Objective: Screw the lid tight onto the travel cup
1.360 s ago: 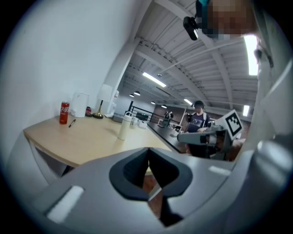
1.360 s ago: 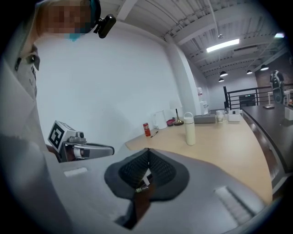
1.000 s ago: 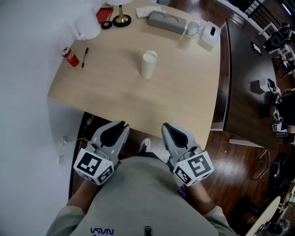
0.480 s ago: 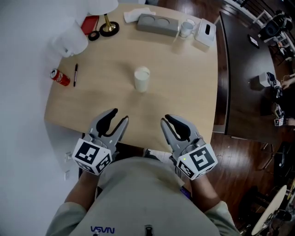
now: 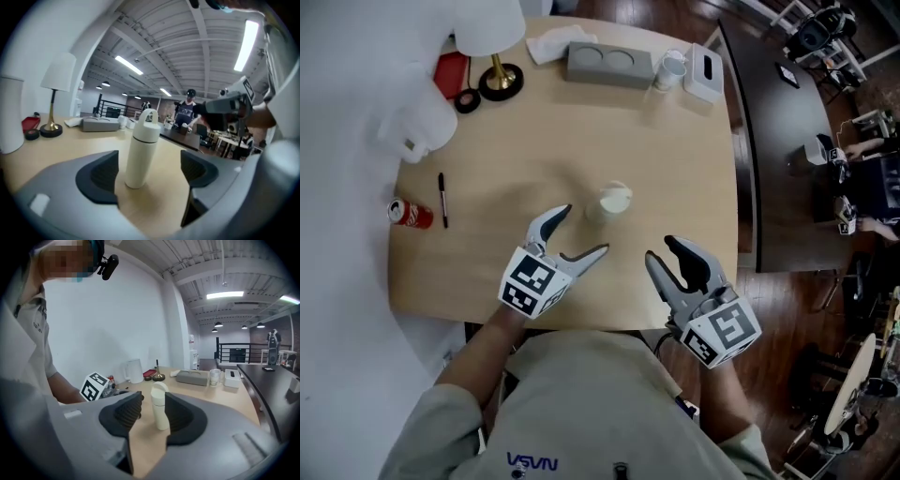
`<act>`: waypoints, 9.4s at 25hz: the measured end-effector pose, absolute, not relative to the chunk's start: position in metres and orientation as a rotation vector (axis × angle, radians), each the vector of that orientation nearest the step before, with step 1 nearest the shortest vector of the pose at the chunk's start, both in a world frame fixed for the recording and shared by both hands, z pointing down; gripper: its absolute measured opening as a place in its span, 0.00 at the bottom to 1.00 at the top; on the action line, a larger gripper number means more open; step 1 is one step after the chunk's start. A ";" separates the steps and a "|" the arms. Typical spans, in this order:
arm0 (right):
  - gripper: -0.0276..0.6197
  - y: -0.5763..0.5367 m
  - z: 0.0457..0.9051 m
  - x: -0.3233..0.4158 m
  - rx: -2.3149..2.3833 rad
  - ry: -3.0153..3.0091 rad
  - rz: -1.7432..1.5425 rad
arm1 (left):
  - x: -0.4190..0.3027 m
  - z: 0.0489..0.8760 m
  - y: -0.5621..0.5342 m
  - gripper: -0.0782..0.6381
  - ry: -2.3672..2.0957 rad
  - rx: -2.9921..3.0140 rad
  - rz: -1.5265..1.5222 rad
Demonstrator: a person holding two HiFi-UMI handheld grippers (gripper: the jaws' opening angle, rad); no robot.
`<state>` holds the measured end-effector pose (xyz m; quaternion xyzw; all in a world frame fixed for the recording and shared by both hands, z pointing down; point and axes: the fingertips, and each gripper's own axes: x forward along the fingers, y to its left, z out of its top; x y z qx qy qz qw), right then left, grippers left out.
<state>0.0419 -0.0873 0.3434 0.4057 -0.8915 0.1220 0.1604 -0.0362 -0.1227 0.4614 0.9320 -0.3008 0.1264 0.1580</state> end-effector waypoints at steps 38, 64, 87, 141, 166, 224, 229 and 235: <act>0.51 -0.111 0.308 0.009 0.231 -2.904 0.793 | 0.021 0.403 -0.056 0.55 0.306 2.425 0.407; 0.47 -0.146 0.327 0.033 1.129 -2.659 1.008 | 0.023 0.416 -0.110 0.55 -1.007 2.605 0.792; 0.53 -0.056 0.246 0.013 0.012 -3.032 0.716 | 0.048 0.335 -0.004 0.55 0.489 2.496 0.383; 0.49 -0.125 0.283 0.035 1.029 -2.742 0.548 | 0.056 0.372 -0.088 0.54 -0.552 2.841 0.611; 0.53 -0.058 0.226 0.031 0.099 -3.099 0.679 | 0.048 0.317 -0.010 0.54 0.626 2.484 0.217; 0.46 -0.073 0.276 0.016 0.325 -2.881 0.491 | 0.048 0.367 -0.041 0.54 0.160 2.797 0.600; 0.45 -0.082 0.308 0.000 0.471 -2.755 0.259 | 0.049 0.399 -0.068 0.54 -0.134 2.877 0.684; 0.45 -0.105 0.347 0.013 0.635 -2.652 0.258 | 0.047 0.453 -0.108 0.54 -0.544 2.865 0.698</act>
